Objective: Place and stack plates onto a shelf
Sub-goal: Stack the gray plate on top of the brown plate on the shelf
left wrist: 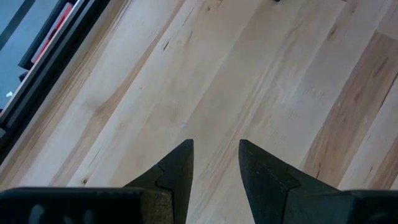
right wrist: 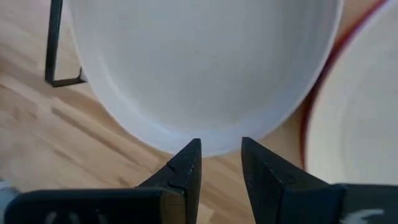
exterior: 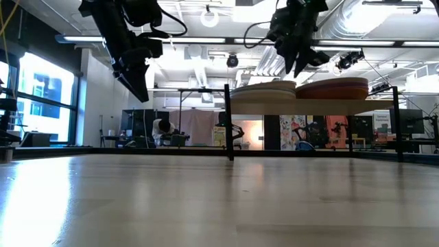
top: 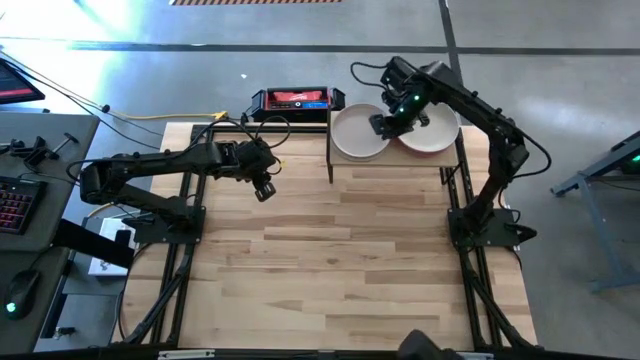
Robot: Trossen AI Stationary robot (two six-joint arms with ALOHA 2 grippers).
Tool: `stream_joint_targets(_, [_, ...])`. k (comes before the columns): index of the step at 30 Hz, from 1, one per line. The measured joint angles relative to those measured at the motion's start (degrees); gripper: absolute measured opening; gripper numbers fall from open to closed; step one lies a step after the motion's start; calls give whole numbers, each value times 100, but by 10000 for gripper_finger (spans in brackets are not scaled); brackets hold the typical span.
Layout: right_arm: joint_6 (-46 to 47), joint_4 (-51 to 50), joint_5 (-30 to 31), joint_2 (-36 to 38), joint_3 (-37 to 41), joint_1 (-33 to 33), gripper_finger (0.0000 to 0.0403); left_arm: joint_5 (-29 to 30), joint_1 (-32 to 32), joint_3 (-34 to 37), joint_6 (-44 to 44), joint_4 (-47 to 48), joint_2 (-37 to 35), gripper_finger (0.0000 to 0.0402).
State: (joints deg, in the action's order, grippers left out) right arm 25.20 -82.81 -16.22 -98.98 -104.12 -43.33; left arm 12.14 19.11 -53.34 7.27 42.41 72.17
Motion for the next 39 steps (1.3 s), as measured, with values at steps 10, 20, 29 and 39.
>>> stream_joint_targets(10, [33, -84, 881, -2, 0, 333, 92, 0, 0, 0, 2, 0, -1, 117])
stream_joint_targets(20, [140, 31, 1160, -2, 0, 411, 92, -2, 0, 0, 2, 0, 0, 117])
stream_joint_targets(29, [180, 40, 1160, -32, 0, 459, 92, -1, 0, 0, 4, 0, 0, 117])
stream_joint_targets(39, [88, 53, 1155, -210, 0, 590, 92, -2, 0, 0, 4, 31, 1, 117])
